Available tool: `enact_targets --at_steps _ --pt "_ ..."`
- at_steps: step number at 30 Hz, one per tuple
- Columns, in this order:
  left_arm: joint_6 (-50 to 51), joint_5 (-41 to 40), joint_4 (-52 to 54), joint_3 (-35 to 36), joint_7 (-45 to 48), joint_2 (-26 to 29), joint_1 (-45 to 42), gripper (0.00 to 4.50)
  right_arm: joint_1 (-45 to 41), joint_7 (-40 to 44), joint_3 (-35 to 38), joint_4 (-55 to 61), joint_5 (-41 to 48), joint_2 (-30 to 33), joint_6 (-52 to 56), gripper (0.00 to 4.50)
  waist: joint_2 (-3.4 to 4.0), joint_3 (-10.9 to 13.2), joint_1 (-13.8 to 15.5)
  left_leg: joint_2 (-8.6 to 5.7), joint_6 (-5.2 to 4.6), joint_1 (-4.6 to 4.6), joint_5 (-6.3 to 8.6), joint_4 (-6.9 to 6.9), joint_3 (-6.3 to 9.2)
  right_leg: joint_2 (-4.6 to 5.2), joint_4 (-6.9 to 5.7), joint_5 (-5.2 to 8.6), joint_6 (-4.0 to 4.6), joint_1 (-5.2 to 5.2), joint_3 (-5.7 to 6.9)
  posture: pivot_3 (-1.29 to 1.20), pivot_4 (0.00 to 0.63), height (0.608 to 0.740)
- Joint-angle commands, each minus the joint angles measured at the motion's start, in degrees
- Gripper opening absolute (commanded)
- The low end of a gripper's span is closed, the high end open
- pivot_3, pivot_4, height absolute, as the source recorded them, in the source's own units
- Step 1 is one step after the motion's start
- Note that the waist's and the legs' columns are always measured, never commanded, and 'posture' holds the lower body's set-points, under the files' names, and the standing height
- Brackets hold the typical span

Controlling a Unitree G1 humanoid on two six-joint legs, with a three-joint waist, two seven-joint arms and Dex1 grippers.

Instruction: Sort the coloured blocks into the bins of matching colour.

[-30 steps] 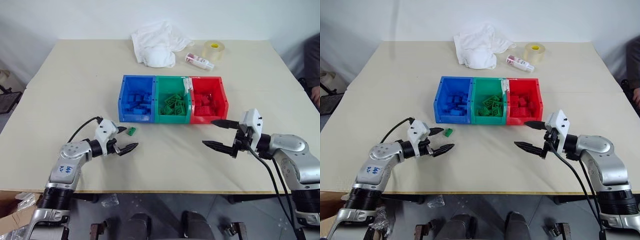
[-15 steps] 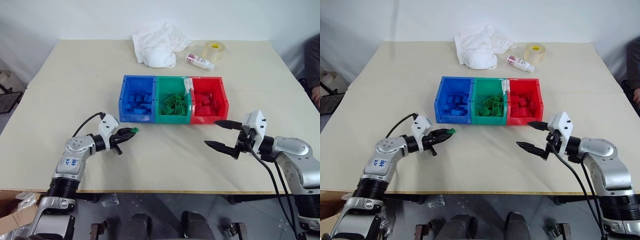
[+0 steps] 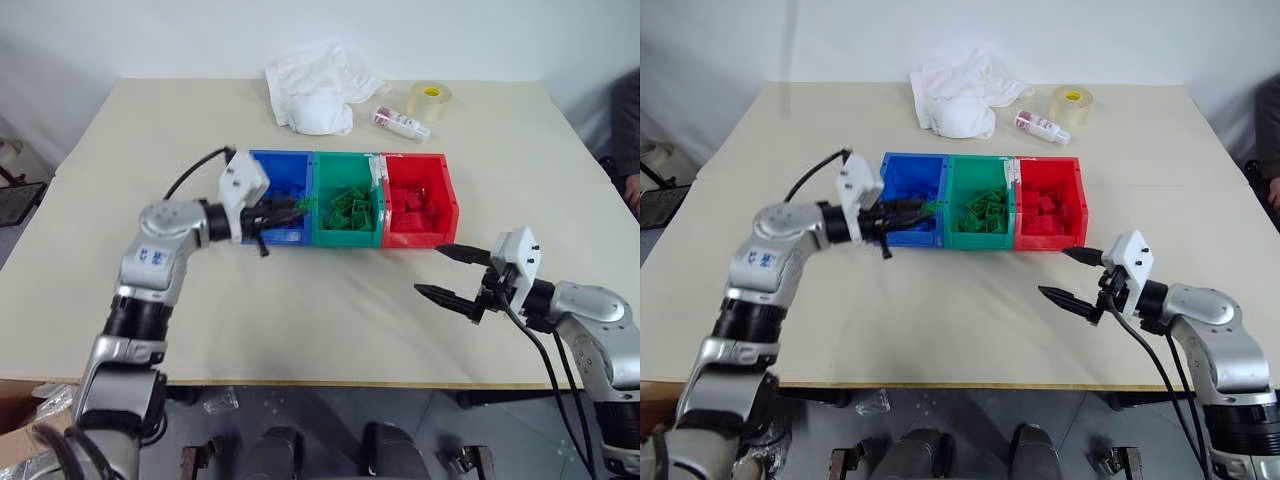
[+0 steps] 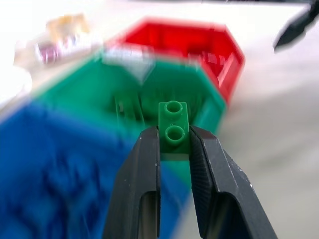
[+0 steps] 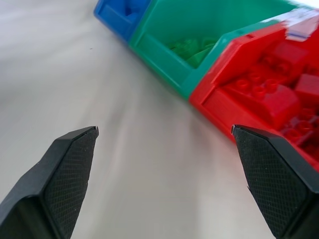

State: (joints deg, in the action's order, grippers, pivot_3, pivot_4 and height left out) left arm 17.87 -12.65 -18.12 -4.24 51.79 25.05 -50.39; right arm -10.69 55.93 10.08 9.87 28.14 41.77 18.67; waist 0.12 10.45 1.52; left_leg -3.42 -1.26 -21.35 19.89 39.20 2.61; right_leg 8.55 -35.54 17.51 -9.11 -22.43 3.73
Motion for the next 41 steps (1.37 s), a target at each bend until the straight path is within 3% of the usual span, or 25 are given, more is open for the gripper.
enact_targets --at_steps 1,4,7,13,14,19,23,29,35,41 --pt "-6.9 4.0 -12.7 -2.6 -0.6 -3.6 -7.4 0.45 1.6 -1.5 2.1 3.4 0.9 -0.8 -1.0 4.5 -0.03 0.0 0.0 0.0 0.0 -0.01 0.0 0.0 0.0 -0.02 0.02 0.0 0.0 0.0 0.02 0.0 0.15 0.74" --pt "-12.7 6.4 -28.6 -2.2 -4.2 -8.3 -15.5 1.51 3.4 -2.9 2.8 5.2 1.1 -1.5 -0.9 4.5 -0.12 0.1 0.0 0.0 0.0 -0.03 0.0 0.0 -0.08 -0.03 0.02 0.0 0.0 -0.02 0.03 0.0 0.15 0.74" --pt "-17.9 8.2 -37.3 -2.5 -4.3 -10.8 -19.8 2.41 5.1 -3.8 3.4 6.9 1.3 -1.8 -0.6 4.5 -0.14 0.1 -0.1 -0.01 -0.02 -0.08 -0.01 -0.02 -0.1 -0.02 0.03 -0.01 -0.02 -0.07 0.05 0.0 0.15 0.74" --pt "-22.9 7.2 -40.1 -0.3 -0.1 -10.8 -21.7 4.37 7.4 -5.1 4.5 8.7 1.9 -1.6 -0.4 4.5 -0.16 0.1 -0.3 0.04 -0.01 -0.08 -0.01 -0.05 -0.19 -0.03 0.0 -0.01 -0.02 -0.14 0.06 0.0 0.15 0.74" --pt "-23.0 6.4 -38.8 0.4 1.1 -10.2 -21.3 4.49 7.2 -5.1 4.4 8.6 1.9 -1.5 -0.3 4.5 -0.16 0.1 -0.3 0.03 -0.01 -0.09 -0.01 -0.01 -0.19 -0.03 0.0 -0.01 -0.02 -0.14 0.06 0.0 0.15 0.74" --pt "-20.0 2.0 -25.2 4.8 5.5 -4.9 -14.3 4.49 3.8 -3.4 2.9 5.9 1.6 -0.9 -0.7 4.5 -0.15 0.1 -0.7 0.07 -0.01 -0.08 -0.01 -0.01 -0.15 -0.03 -0.02 -0.01 -0.02 -0.14 0.04 0.0 0.15 0.74" --pt "-8.0 -1.5 -9.8 7.8 6.6 2.9 -4.4 4.49 -0.4 0.3 1.5 1.0 0.6 0.4 -1.5 4.5 -0.13 0.1 -1.7 0.2 -0.01 -0.05 -0.01 -0.04 -0.04 -0.03 -0.06 -0.01 -0.01 -0.14 0.04 0.0 0.15 0.74" --pt "-1.4 -7.9 9.6 15.0 9.6 13.9 16.5 4.49 -7.6 6.0 -1.7 -8.4 -1.9 1.9 -3.6 4.5 -0.13 0.1 -1.8 0.24 -0.02 0.0 0.0 -0.05 0.11 0.03 -0.07 -0.01 -0.01 -0.14 -0.05 0.0 0.15 0.74" --pt "-2.0 -10.8 12.5 23.6 9.8 19.1 31.8 4.49 -12.1 11.2 -4.7 -16.3 -5.7 3.7 -6.3 4.5 -0.13 0.1 -1.1 0.24 -0.01 0.0 0.01 -0.01 0.22 0.05 0.0 0.0 0.01 -0.04 -0.03 0.0 0.15 0.74" --pt "-5.3 -11.4 10.4 26.2 9.4 19.6 34.5 4.49 -13.3 13.2 -4.7 -18.8 -6.9 4.1 -7.2 4.5 -0.13 0.1 -0.8 0.23 0.0 0.0 0.01 -0.01 0.18 0.05 0.01 0.0 0.01 -0.04 -0.03 0.0 0.15 0.74"
